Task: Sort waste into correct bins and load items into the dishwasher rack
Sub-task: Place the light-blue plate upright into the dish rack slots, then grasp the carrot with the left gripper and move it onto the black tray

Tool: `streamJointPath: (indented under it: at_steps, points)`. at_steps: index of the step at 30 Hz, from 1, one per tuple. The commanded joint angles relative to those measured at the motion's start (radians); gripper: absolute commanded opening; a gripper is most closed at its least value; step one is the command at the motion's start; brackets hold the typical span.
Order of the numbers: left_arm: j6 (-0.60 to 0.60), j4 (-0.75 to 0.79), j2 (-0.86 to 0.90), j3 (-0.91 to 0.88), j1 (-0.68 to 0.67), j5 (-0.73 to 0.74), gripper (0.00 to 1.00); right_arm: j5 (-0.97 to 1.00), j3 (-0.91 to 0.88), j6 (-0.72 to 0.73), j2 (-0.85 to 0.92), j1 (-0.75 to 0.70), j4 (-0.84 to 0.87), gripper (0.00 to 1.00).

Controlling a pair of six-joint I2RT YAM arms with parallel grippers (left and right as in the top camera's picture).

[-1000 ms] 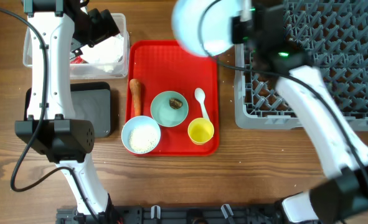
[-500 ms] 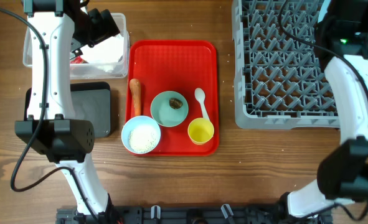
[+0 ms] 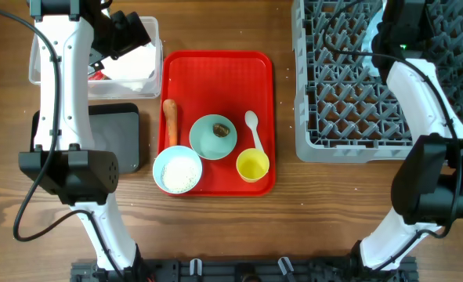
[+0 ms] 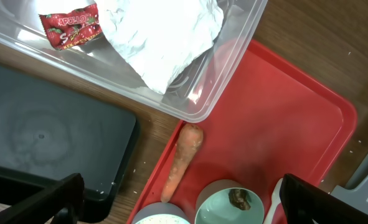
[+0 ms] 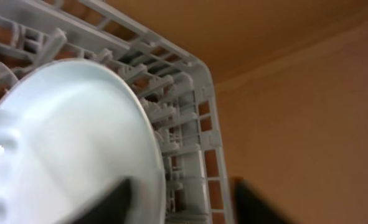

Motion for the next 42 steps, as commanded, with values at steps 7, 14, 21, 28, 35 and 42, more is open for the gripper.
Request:
streamJointPath:
  at_steps: [7, 14, 21, 28, 35, 42]
  points:
    - [-0.017, 0.002, -0.010, 0.000, -0.004, 0.008, 1.00, -0.038, 0.010, 0.377, -0.134, 0.006, -0.043, 1.00]
    - [-0.017, 0.002, -0.010, 0.000, -0.004, 0.008, 1.00, -0.718, 0.010, 0.666, -0.323, 0.006, -0.423, 1.00]
    - [-0.017, 0.013, -0.010, 0.000, -0.004, 0.010, 1.00, -1.000, 0.010, 0.699, -0.306, 0.013, -0.550, 1.00]
    - [-0.077, -0.111, 0.039, -0.062, -0.190, -0.005, 0.48, -0.852, 0.010, 0.700, -0.306, 0.013, -0.567, 1.00]
    - [-0.278, -0.014, 0.039, -0.407, -0.273, -0.086, 0.77, -0.830, 0.010, 0.645, -0.306, 0.013, -0.576, 1.00]
    - [-0.117, 0.305, 0.039, -0.649, -0.209, -0.071, 0.60, -0.830, 0.010, 0.645, -0.306, 0.013, -0.586, 1.00]
